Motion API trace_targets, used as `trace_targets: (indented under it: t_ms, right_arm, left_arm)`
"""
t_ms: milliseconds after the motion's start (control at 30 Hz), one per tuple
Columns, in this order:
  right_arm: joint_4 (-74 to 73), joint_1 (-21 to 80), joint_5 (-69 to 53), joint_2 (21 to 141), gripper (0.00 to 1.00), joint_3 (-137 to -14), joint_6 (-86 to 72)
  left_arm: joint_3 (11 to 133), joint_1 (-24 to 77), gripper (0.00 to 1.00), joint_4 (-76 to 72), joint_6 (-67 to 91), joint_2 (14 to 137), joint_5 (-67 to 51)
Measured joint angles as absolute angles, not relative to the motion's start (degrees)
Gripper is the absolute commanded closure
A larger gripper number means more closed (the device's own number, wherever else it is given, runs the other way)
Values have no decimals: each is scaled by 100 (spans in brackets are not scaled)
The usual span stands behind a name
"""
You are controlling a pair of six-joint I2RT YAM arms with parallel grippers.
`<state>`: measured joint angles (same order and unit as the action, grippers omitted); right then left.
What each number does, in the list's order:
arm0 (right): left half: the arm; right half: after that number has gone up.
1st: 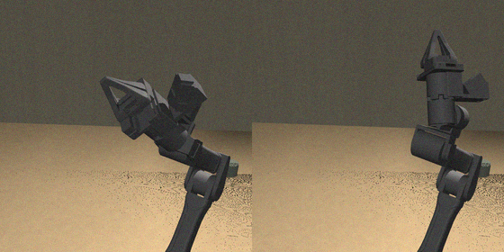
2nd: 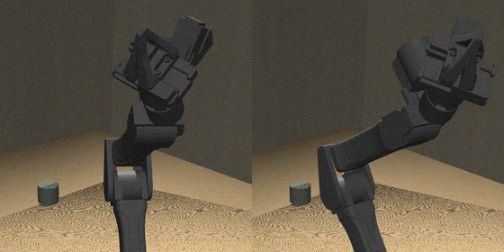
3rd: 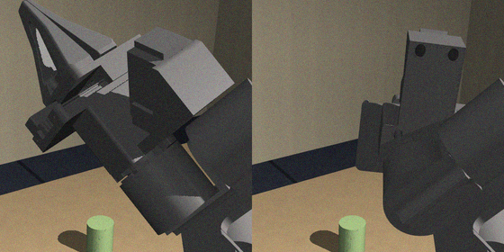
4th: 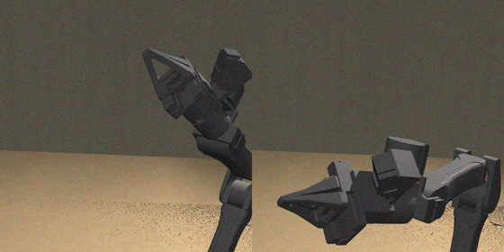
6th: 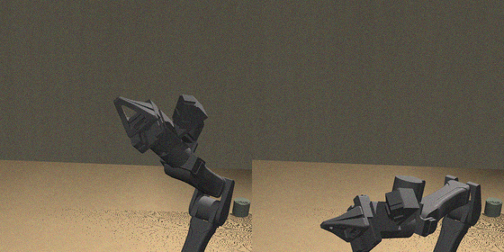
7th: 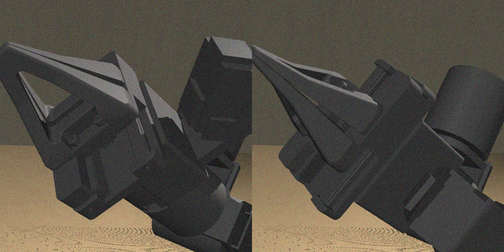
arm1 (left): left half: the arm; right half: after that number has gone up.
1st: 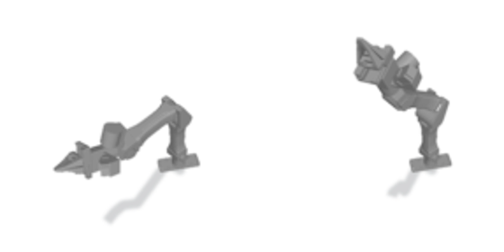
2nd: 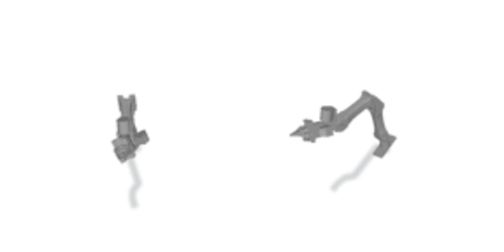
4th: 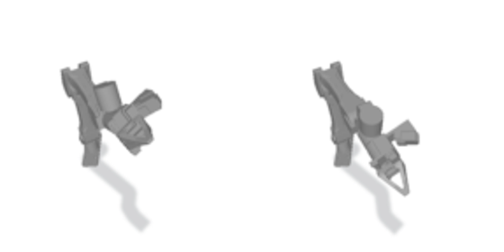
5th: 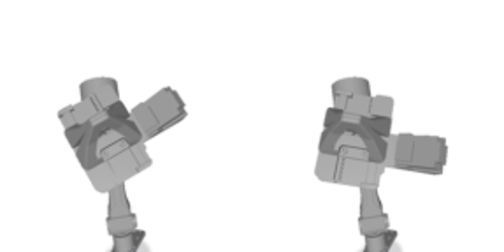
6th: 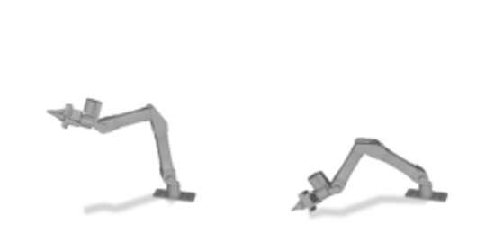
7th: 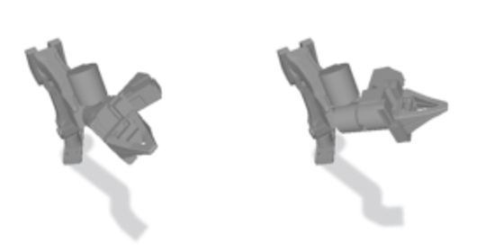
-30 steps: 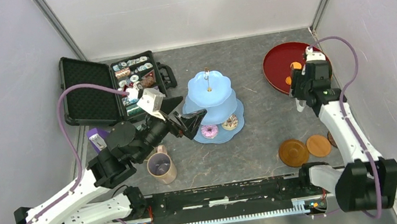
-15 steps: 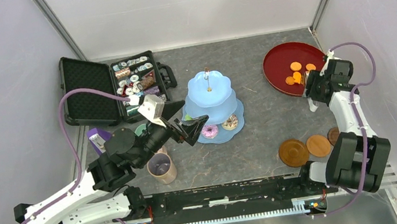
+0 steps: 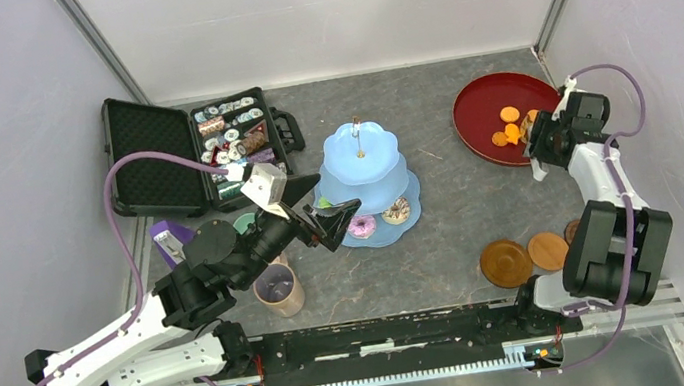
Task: Serve the afternoon tea
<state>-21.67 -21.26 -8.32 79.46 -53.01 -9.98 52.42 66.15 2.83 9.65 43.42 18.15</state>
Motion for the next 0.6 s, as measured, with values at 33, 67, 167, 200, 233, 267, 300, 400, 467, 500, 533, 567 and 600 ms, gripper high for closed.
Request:
trace_targets:
  t_ms: [33,67,167,200,233,267,300,400,467,500,533,567,600]
  right_arm:
    - [-2147,-2128,-819,7981,48,-5343,-1004]
    - [-2126,-2128,-797,8016,48,-5380,-1011]
    - [-2069,-2128,-770,8110,46,-5470,-1015]
    - [-2058,-2128,-766,8141,45,-5494,-1015]
    - [-2043,-2128,-751,8178,45,-5509,-1015]
    - [-2036,-2128,-744,8211,44,-5518,-1013]
    - [-2023,-2128,-740,8248,44,-5520,-1013]
    - [-2023,-2128,-722,8344,43,-5520,-1004]
    - [-2023,-2128,-722,8396,43,-5520,-998]
    - [-2018,-2128,-725,8412,43,-5520,-998]
    - [-2018,-2128,-722,8420,43,-5520,-998]
    - [-2016,-2128,-725,8429,43,-5520,-998]
    - [-2005,-2128,-720,8440,44,-5520,-996]
  left_arm:
    - [5242,6615,0,283,965,4342,1815]
    - [5242,6615,0,283,965,4342,1815]
    - [5240,6615,0,283,965,4355,1815]
    - [5238,6615,0,283,965,4359,1815]
    - [5234,6615,0,283,965,4362,1815]
    - [5229,6615,0,285,965,4362,1815]
    - [5225,6615,0,283,965,4368,1815]
    - [5216,6615,0,283,965,4386,1815]
    - [5212,6615,0,285,963,4394,1813]
    - [5212,6615,0,283,965,4399,1813]
    - [5212,6615,0,283,963,4401,1813]
    - [5210,6615,0,283,963,4401,1813]
    - [5212,6615,0,283,963,4405,1813]
